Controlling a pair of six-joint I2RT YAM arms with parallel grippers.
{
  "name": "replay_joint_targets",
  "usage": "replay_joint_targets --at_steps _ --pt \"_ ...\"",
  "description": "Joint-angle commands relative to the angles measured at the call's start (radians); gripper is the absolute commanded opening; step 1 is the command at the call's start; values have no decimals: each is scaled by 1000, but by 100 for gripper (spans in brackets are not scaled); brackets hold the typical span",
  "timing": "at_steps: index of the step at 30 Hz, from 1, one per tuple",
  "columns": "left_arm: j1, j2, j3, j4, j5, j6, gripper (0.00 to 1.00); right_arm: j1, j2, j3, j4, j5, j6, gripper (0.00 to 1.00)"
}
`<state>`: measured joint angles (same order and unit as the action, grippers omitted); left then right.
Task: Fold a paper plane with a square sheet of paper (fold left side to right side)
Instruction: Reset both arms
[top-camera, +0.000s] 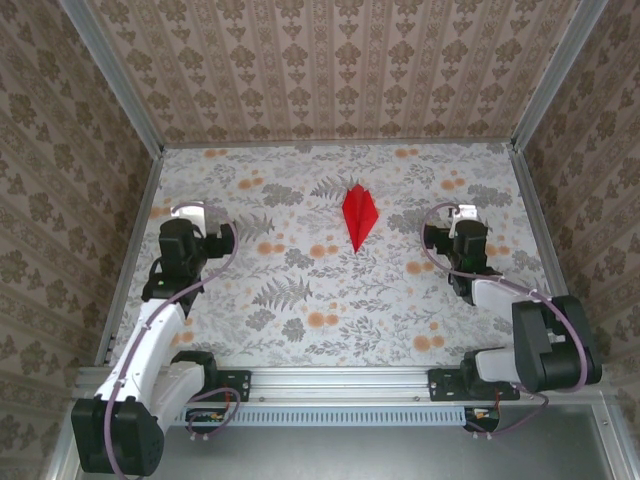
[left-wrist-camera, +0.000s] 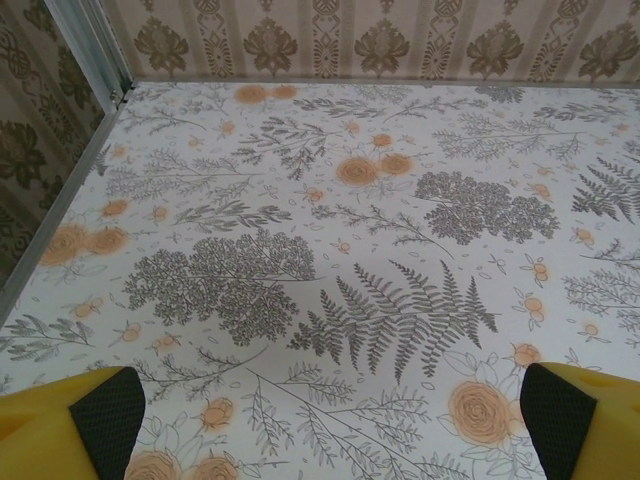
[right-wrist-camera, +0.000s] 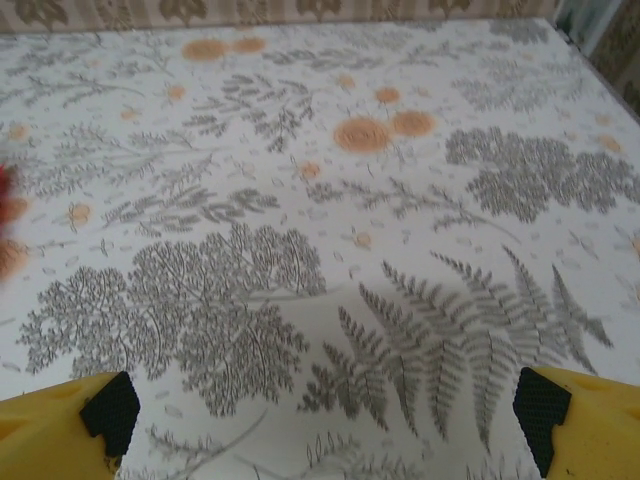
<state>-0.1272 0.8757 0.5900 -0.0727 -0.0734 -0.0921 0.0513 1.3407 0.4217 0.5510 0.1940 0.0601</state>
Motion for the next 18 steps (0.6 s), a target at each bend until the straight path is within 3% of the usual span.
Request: replay_joint_targets --at_steps 1,5,12,18 --pt "9 0 -7 31 -19 40 100 -36 67 -7 194 -103 -18 100" --pt "12 0 -7 22 -13 51 100 -44 194 -29 341 -163 -30 100" --pt "35 26 -23 32 -22 78 100 -57 190 -12 298 -190 -19 100" --pt "55 116 -84 134 -65 110 100 -57 188 -14 300 -188 -20 100"
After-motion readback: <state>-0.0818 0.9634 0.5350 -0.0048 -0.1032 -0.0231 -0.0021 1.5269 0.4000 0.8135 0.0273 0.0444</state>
